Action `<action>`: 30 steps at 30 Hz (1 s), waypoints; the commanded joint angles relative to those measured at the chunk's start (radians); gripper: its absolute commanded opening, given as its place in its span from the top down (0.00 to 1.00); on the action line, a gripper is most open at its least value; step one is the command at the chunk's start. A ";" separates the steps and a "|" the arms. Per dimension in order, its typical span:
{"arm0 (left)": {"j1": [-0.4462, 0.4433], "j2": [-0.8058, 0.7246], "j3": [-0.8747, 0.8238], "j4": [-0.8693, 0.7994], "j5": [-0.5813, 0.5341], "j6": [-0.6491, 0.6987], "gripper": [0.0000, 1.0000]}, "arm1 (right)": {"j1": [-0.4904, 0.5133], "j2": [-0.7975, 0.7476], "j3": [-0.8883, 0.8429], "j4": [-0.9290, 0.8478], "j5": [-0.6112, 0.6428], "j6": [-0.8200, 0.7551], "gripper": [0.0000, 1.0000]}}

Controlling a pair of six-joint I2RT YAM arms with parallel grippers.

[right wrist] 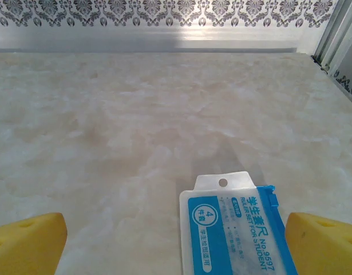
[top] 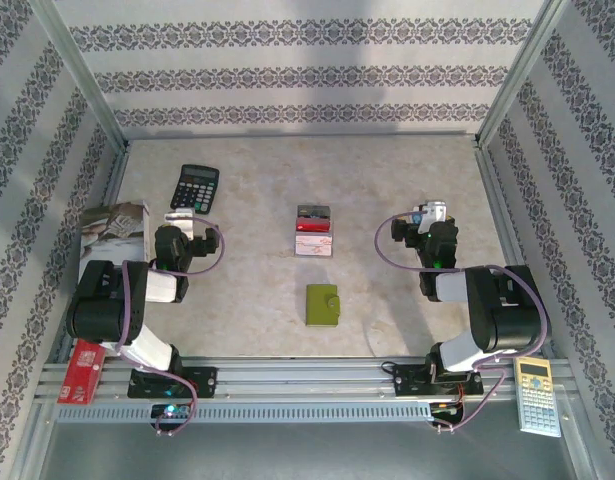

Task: Take the credit cards out of the card holder

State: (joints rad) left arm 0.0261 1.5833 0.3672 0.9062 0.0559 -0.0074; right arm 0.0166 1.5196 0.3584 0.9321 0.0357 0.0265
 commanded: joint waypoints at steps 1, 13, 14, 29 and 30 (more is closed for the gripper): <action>-0.008 0.011 0.021 0.043 -0.001 0.001 0.00 | -0.003 0.010 0.017 0.017 -0.005 0.006 0.02; -0.008 0.011 0.024 0.039 -0.003 0.001 0.00 | -0.007 0.011 0.019 0.016 -0.014 0.009 0.02; -0.008 0.010 0.024 0.039 -0.004 0.001 0.00 | -0.007 0.011 0.020 0.014 -0.016 0.009 0.02; -0.008 0.006 0.005 0.070 -0.013 0.000 0.00 | -0.009 0.001 0.026 0.007 -0.011 0.016 0.02; -0.008 -0.002 -0.016 0.108 -0.019 -0.007 0.00 | -0.009 -0.016 0.036 -0.030 -0.008 0.017 0.02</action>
State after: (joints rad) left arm 0.0261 1.5833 0.3656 0.9150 0.0517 -0.0074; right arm 0.0151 1.5196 0.3611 0.9257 0.0353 0.0273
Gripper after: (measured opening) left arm 0.996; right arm 0.980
